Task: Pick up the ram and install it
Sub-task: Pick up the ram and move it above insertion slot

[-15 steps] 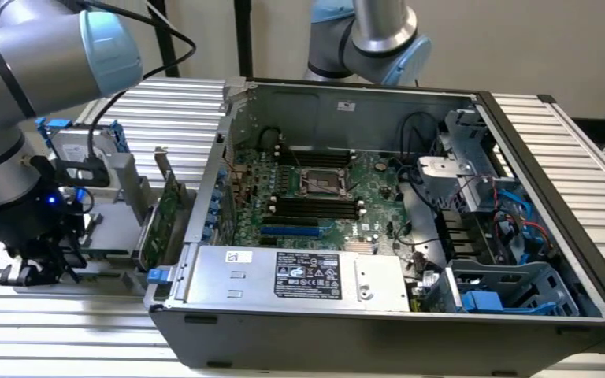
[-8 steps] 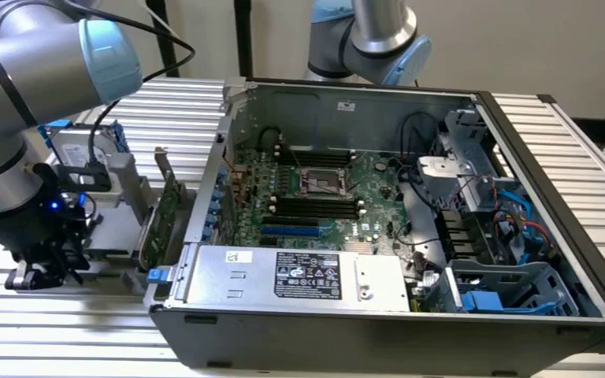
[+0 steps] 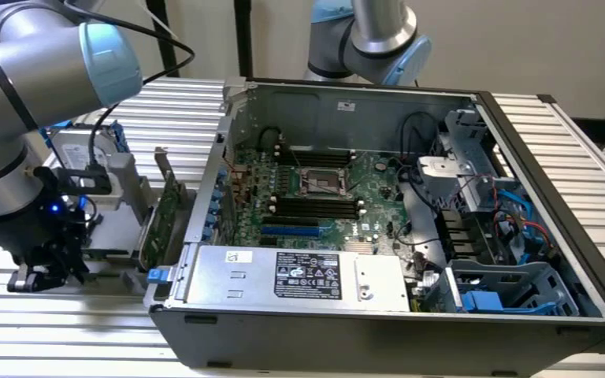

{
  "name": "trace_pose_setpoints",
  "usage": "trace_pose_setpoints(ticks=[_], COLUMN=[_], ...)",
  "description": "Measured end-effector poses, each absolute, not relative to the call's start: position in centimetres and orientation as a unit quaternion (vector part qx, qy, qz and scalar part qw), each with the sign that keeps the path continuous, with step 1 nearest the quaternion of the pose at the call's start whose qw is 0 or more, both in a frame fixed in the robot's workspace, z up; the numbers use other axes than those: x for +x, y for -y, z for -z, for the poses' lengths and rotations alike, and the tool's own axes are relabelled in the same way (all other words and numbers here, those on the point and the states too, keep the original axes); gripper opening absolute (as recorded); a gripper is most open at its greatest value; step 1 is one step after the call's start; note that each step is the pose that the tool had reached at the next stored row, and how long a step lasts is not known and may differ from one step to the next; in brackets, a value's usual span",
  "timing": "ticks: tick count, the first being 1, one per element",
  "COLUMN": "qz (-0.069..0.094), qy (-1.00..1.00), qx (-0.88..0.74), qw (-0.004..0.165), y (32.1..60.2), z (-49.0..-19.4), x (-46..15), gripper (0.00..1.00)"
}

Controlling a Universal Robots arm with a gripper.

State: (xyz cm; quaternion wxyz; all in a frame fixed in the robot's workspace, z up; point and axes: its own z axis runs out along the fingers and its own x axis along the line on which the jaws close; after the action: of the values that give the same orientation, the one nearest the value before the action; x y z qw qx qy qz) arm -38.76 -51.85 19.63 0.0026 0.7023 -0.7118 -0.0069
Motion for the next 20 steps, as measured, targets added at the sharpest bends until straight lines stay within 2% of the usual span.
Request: trace_pose_setpoints(ticks=[20], qz=[0.007], qy=[0.712], qx=[0.702], qw=[0.002], y=[51.85], z=[-19.62], x=[-38.75], gripper=[0.00])
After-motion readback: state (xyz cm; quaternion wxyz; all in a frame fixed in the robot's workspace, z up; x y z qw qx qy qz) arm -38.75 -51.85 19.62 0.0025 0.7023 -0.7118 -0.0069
